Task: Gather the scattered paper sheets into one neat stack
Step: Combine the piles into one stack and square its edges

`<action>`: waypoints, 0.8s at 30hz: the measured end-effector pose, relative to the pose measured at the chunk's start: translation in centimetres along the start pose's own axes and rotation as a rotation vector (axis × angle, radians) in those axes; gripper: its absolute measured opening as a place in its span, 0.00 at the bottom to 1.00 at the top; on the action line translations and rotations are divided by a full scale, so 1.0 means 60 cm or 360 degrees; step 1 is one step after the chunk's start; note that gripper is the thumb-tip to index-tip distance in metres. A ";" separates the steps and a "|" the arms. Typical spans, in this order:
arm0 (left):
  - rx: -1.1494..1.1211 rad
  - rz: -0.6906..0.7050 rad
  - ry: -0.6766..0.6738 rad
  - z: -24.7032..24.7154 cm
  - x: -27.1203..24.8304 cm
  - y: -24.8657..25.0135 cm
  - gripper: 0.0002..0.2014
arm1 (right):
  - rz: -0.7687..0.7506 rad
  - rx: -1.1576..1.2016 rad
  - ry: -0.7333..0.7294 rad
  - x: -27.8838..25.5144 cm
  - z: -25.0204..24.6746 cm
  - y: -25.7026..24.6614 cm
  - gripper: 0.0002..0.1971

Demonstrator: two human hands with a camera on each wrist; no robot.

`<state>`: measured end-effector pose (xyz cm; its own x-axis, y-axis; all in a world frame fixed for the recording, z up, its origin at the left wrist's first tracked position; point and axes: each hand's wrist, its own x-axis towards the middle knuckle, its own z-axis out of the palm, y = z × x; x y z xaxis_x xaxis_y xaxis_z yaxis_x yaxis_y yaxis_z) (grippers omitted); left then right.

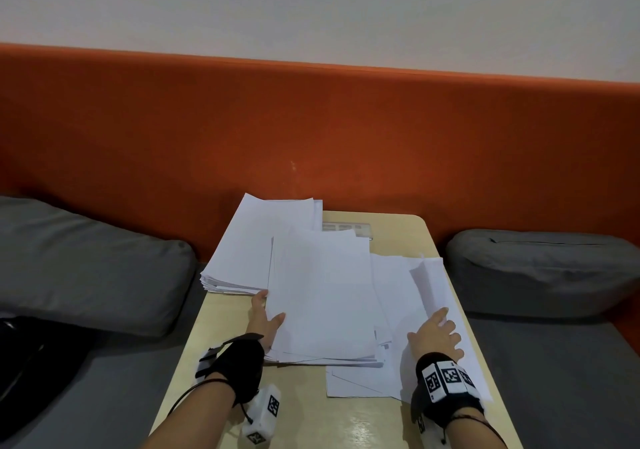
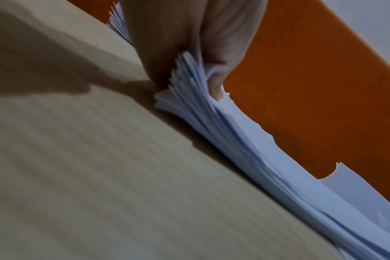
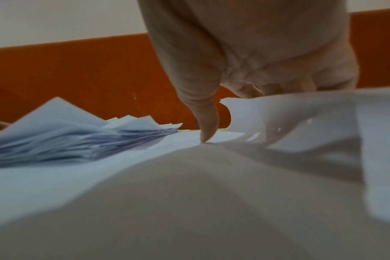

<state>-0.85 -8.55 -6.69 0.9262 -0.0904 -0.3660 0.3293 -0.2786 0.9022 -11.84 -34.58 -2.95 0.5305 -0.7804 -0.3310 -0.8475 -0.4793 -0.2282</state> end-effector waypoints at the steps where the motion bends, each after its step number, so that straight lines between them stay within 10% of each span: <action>1: -0.0002 0.0007 0.0001 0.000 0.001 -0.001 0.29 | 0.0003 -0.0001 -0.0006 0.000 0.001 0.000 0.41; 14: 0.0053 0.0039 0.0003 0.000 0.002 -0.003 0.29 | 0.0109 0.0533 -0.0069 0.024 -0.024 0.030 0.17; 24: 0.0010 0.0050 -0.0023 -0.003 0.005 -0.006 0.27 | -0.0479 0.0551 0.0679 -0.053 -0.154 -0.041 0.11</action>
<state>-0.67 -8.31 -7.09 0.9333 -0.1129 -0.3408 0.2989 -0.2814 0.9118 -11.61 -34.67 7.13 0.6300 -0.7572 0.1721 -0.5687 -0.6009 -0.5618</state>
